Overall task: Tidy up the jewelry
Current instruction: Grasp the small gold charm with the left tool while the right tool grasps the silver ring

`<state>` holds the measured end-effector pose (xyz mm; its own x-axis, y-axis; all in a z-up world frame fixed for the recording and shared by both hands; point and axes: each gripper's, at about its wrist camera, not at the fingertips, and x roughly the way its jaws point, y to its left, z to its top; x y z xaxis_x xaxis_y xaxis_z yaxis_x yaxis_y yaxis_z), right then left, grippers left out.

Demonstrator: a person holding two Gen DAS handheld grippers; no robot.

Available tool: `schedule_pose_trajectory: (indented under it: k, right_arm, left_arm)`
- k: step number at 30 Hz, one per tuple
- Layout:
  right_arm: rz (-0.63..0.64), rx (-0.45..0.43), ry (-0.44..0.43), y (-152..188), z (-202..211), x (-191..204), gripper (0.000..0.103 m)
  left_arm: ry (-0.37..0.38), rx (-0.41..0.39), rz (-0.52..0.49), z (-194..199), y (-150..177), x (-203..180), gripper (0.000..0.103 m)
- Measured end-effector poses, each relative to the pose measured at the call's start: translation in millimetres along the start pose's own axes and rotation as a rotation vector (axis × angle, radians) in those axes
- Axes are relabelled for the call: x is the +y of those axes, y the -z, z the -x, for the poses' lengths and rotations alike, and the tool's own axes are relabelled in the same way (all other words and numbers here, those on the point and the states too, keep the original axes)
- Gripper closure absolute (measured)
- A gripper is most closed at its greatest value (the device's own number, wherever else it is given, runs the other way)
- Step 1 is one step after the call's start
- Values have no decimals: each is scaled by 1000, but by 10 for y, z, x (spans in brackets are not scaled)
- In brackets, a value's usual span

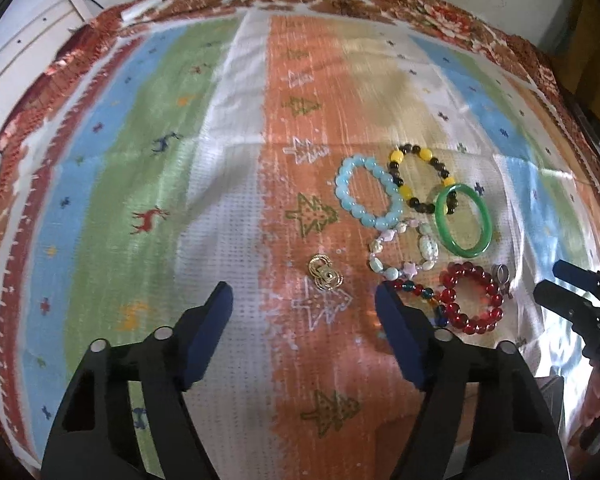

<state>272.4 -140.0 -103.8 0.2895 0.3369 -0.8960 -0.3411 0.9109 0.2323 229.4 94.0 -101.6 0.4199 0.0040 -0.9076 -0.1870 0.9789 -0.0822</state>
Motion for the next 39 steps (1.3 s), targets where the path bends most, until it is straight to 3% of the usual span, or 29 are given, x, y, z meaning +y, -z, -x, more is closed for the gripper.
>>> schedule_pose_trajectory:
  k: [3,5,21,23,28,34,36,39]
  right_arm:
    - [-10,18,5,-34,-91,-35,24]
    - [-21,25,-17,-46,-128,-63,35]
    - [-66,84,-30,-146,-414,-134,51]
    - [-73,94,-26,-138,-427,-153,59]
    - [-69,106,-6,-128,-481,-171,65]
    - [-49,115,12,-139,-502,-119,65]
    - [-40,117,32,-137,-510,-112,70]
    - [-61,119,42,-136,-515,-172,82]
  left_arm:
    - [3,19,-12,-100,-24,-28,41]
    - [21,34,-6,-170,-46,-26,47]
    - [42,98,19,-483,-122,12,58]
    - [50,94,15,-485,-124,18,60]
    - [56,98,10,-517,-139,34,62]
    - [21,102,-7,-536,-116,-19,74]
    - [12,106,-16,-538,-109,-35,83]
    - [-5,107,-27,-551,-100,-44,87]
